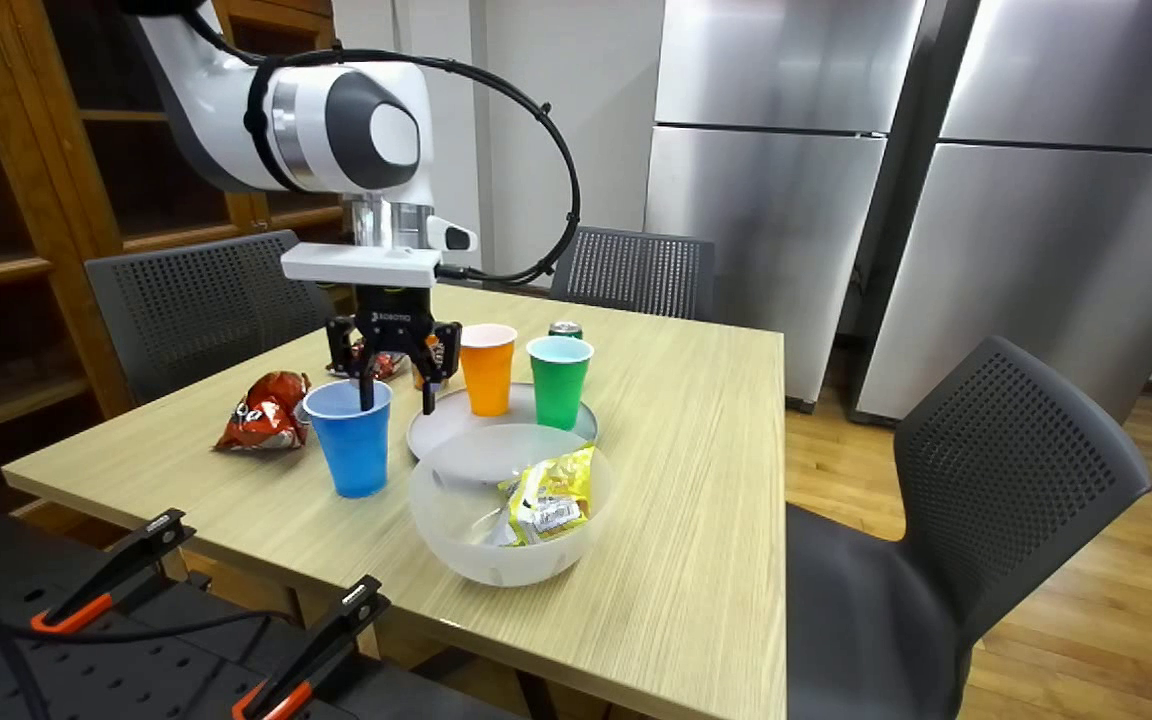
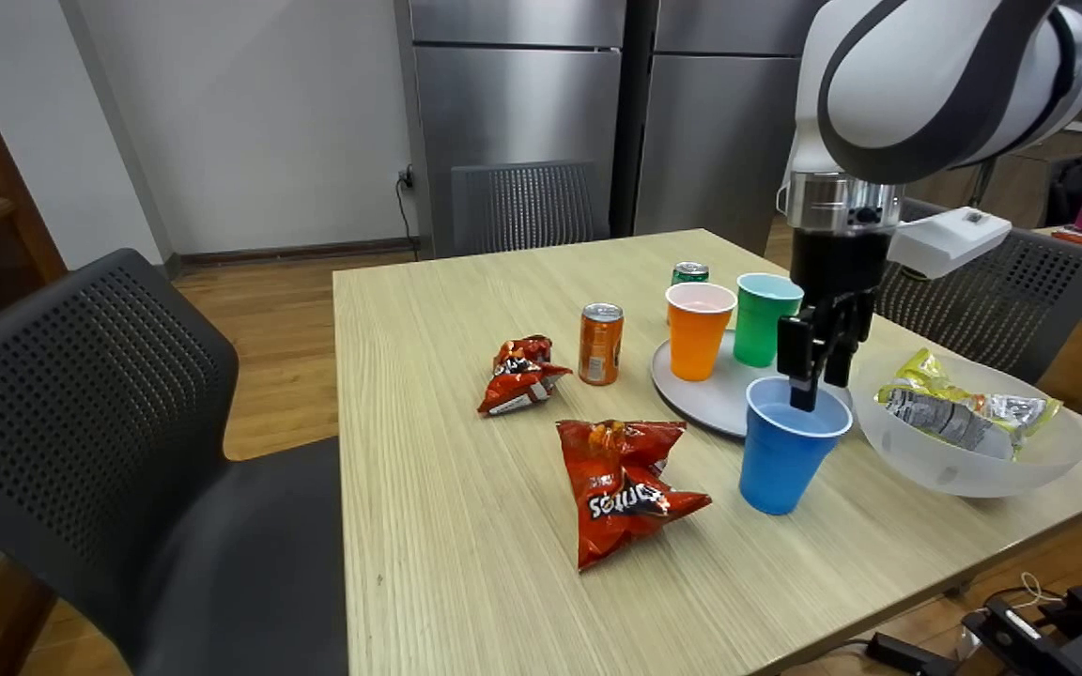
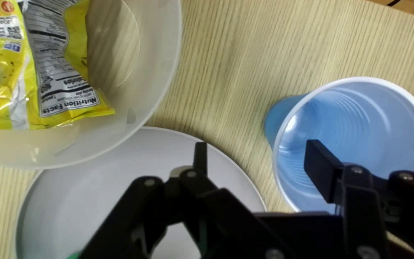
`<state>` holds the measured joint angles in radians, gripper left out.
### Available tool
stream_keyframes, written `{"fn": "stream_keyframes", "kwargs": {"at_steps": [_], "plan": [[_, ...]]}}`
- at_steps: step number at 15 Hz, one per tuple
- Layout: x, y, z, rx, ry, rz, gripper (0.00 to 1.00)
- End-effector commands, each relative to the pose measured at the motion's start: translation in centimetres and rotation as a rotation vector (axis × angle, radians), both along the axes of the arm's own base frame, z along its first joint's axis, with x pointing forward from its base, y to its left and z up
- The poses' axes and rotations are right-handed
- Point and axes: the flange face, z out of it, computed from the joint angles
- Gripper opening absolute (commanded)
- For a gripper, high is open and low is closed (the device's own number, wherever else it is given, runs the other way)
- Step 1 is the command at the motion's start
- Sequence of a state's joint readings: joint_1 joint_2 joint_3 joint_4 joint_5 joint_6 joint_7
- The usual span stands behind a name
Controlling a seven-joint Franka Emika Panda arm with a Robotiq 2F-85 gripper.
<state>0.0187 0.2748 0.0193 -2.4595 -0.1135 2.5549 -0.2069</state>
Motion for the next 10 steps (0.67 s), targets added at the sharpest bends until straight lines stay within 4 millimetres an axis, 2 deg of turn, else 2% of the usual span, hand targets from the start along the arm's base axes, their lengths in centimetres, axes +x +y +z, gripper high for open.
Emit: {"fn": "stream_keyframes", "kwargs": {"at_steps": [1,6,7,10], "plan": [[0.63,0.01,0.18,0.02,-0.001,0.006,0.42],[0.23,-0.17,0.48,0.022,-0.004,0.011,0.03],[0.14,-0.23,0.54,0.022,-0.005,0.013,0.0],[-0.27,-0.36,0.81,0.035,-0.007,0.023,0.01]]}}
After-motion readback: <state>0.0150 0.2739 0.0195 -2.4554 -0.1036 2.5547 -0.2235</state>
